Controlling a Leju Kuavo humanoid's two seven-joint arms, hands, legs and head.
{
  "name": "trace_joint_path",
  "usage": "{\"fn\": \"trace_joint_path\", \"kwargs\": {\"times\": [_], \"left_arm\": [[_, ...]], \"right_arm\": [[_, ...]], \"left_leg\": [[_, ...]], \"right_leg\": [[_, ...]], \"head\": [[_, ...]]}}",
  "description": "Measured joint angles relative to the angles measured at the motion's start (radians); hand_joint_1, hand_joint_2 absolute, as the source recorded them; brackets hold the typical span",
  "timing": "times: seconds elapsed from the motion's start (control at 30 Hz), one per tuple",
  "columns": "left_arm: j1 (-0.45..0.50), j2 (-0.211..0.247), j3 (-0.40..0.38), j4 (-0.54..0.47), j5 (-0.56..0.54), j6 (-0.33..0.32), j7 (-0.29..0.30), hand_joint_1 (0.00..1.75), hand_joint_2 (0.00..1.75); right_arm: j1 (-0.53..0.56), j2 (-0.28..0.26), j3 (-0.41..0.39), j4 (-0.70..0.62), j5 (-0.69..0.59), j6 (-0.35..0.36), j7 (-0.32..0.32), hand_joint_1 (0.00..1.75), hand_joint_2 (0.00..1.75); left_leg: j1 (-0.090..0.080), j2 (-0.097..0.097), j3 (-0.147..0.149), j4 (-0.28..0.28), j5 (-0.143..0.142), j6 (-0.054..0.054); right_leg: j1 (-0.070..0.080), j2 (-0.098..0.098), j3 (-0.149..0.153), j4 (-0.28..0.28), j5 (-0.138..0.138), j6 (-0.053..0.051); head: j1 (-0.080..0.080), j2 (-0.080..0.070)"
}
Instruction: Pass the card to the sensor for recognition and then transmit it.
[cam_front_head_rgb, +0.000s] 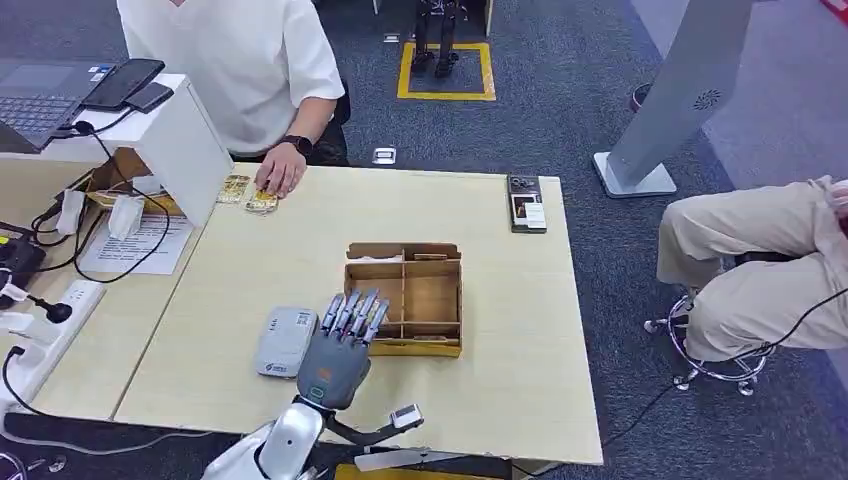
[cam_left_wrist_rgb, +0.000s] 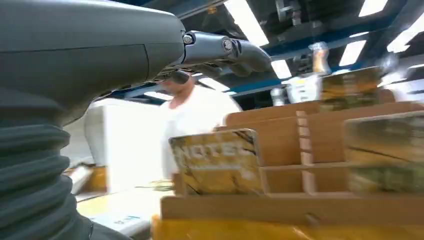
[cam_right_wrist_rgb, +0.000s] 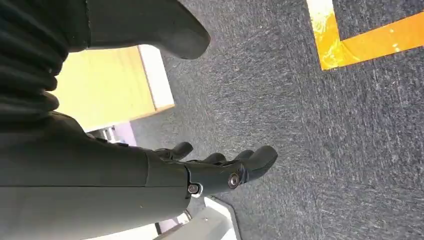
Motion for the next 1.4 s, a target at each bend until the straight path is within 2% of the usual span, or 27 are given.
{"fn": "trace_joint_path", "kwargs": {"times": [0.13, 0.3, 0.33, 0.37, 0.4, 0.47, 0.53, 0.57, 0.63, 0.8, 0.9, 1.17, 1.23, 1.27, 1.3, 1.33, 1.37, 1.4], "left_arm": [[0.007, -0.001, 0.0, 0.0, 0.0, 0.002, -0.001, 0.0, 1.75], [0.034, -0.017, 0.047, 0.0, 0.0, 0.016, -0.104, 0.0, 1.75], [0.041, -0.023, 0.061, -0.001, 0.0, 0.02, -0.116, 0.07, 1.75], [0.046, -0.028, 0.076, -0.001, 0.0, 0.023, -0.126, 0.38, 1.75], [0.05, -0.031, 0.086, -0.001, 0.0, 0.026, -0.129, 0.79, 1.75], [0.055, -0.034, 0.103, -0.001, 0.0, 0.025, -0.14, 0.35, 1.75], [0.059, -0.038, 0.114, -0.001, 0.0, 0.023, -0.147, 0.37, 1.75], [0.06, -0.039, 0.119, -0.001, 0.0, 0.022, -0.147, 0.28, 1.75], [0.061, -0.04, 0.122, -0.001, 0.0, 0.022, -0.144, 0.21, 1.75], [0.061, -0.04, 0.124, -0.001, 0.0, 0.022, -0.139, 0.16, 1.75], [0.06, -0.039, 0.127, -0.001, 0.0, 0.021, -0.087, 0.16, 1.75], [0.06, -0.039, 0.127, -0.001, 0.0, 0.021, -0.087, 0.16, 1.75], [0.06, -0.039, 0.127, -0.001, 0.0, 0.021, -0.087, 0.28, 1.75], [0.06, -0.039, 0.127, -0.001, 0.0, 0.021, -0.087, 0.54, 1.75], [0.06, -0.039, 0.127, -0.001, 0.0, 0.021, -0.087, 1.1, 1.75], [0.06, -0.039, 0.127, -0.001, 0.0, 0.021, -0.085, 1.03, 1.75], [0.061, -0.039, 0.127, -0.001, 0.0, 0.021, -0.08, 1.19, 1.75], [0.06, -0.039, 0.128, -0.001, 0.0, 0.021, -0.079, 1.08, 1.75]], "right_arm": [[0.0, 0.0, -0.002, 0.0, 0.0, 0.0, 0.0, 0.0, 1.75], [0.0, 0.0, -0.005, 0.0, 0.0, 0.0, 0.0, 0.0, 1.75], [0.0, 0.0, -0.005, 0.0, 0.0, 0.0, 0.0, 0.0, 1.75], [0.0, 0.0, -0.007, 0.0, 0.0, 0.0, 0.0, 0.0, 1.75], [0.0, 0.0, -0.008, 0.0, 0.0, 0.0, 0.0, 0.0, 1.75], [0.0, 0.0, -0.009, 0.0, -0.001, 0.0, 0.0, 0.0, 1.75], [0.0, 0.0, -0.009, 0.0, -0.001, 0.0, 0.0, 0.0, 1.75], [0.0, 0.0, -0.009, 0.0, -0.001, 0.0, 0.0, 0.0, 1.75], [0.0, 0.0, -0.01, 0.0, -0.001, 0.0, 0.0, 0.0, 1.75], [0.0, 0.0, -0.01, 0.0, -0.001, 0.0, 0.0, 0.0, 1.75], [0.0, 0.0, -0.011, 0.0, -0.003, 0.0, 0.0, 0.0, 1.75], [0.0, 0.0, -0.012, 0.0, -0.003, 0.0, 0.0, 0.0, 1.75], [0.0, 0.0, -0.012, 0.0, -0.003, 0.0, 0.0, 0.0, 1.75], [0.0, 0.0, -0.012, 0.0, -0.003, 0.0, 0.0, 0.0, 1.75], [0.0, 0.0, -0.012, 0.0, -0.003, 0.0, 0.0, 0.0, 1.75], [0.0, 0.0, -0.013, 0.0, -0.004, 0.0, 0.0, 0.0, 1.75], [0.0, 0.0, -0.013, 0.0, -0.005, 0.0, 0.0, 0.0, 1.75], [0.0, 0.0, -0.013, 0.0, -0.005, 0.0, 0.0, 0.0, 1.75]], "left_leg": [[0.0, 0.0, 0.0, 0.0, 0.0, 0.0], [0.0, 0.0, 0.0, 0.0, 0.0, 0.0], [0.0, 0.0, 0.0, 0.0, 0.0, 0.0], [0.0, 0.0, 0.0, 0.0, 0.0, 0.0], [0.0, 0.0, 0.0, 0.0, 0.0, 0.0], [0.0, 0.0, 0.0, 0.0, 0.0, 0.0], [0.0, 0.0, 0.0, 0.0, 0.0, 0.0], [0.0, 0.0, 0.0, 0.0, 0.0, 0.0], [0.0, 0.0, 0.0, 0.0, 0.0, 0.0], [0.0, 0.0, 0.0, 0.0, 0.0, 0.0], [0.0, 0.0, 0.0, 0.0, 0.0, 0.0], [0.0, 0.0, 0.0, 0.0, 0.0, 0.0], [0.0, 0.0, 0.0, 0.0, 0.0, 0.0], [0.0, 0.0, 0.0, 0.0, 0.0, 0.0], [0.0, 0.0, 0.0, 0.0, 0.0, 0.0], [0.0, 0.0, 0.0, 0.0, 0.0, 0.0], [0.0, 0.0, 0.0, 0.0, 0.0, 0.0], [0.0, 0.0, 0.0, 0.0, 0.0, 0.0]], "right_leg": [[0.0, 0.0, 0.0, 0.0, 0.0, 0.0], [0.0, 0.0, 0.0, 0.0, 0.0, 0.0], [0.0, 0.0, 0.0, 0.0, 0.0, 0.0], [0.0, 0.0, 0.0, 0.0, 0.0, 0.0], [0.0, 0.0, 0.0, 0.0, 0.0, 0.0], [0.0, 0.0, 0.0, 0.0, 0.0, 0.0], [0.0, 0.0, 0.0, 0.0, 0.0, 0.0], [0.0, 0.0, 0.0, 0.0, 0.0, 0.0], [0.0, 0.0, 0.0, 0.0, 0.0, 0.0], [0.0, 0.0, 0.0, 0.0, 0.0, 0.0], [0.0, 0.0, 0.0, 0.0, 0.0, 0.0], [0.0, 0.0, 0.0, 0.0, 0.0, 0.0], [0.0, 0.0, 0.0, 0.0, 0.0, 0.0], [0.0, 0.0, 0.0, 0.0, 0.0, 0.0], [0.0, 0.0, 0.0, 0.0, 0.0, 0.0], [0.0, 0.0, 0.0, 0.0, 0.0, 0.0], [0.0, 0.0, 0.0, 0.0, 0.0, 0.0], [0.0, 0.0, 0.0, 0.0, 0.0, 0.0]], "head": [[0.0, 0.0], [0.0, 0.0], [0.0, 0.0], [0.0, 0.0], [0.0, 0.0], [0.0, 0.0], [0.0, 0.0], [0.0, 0.0], [0.0, 0.0], [0.0, 0.0], [0.0, 0.0], [0.0, 0.0], [0.0, 0.0], [0.0, 0.0], [0.0, 0.0], [0.0, 0.0], [0.0, 0.0], [0.0, 0.0]]}}
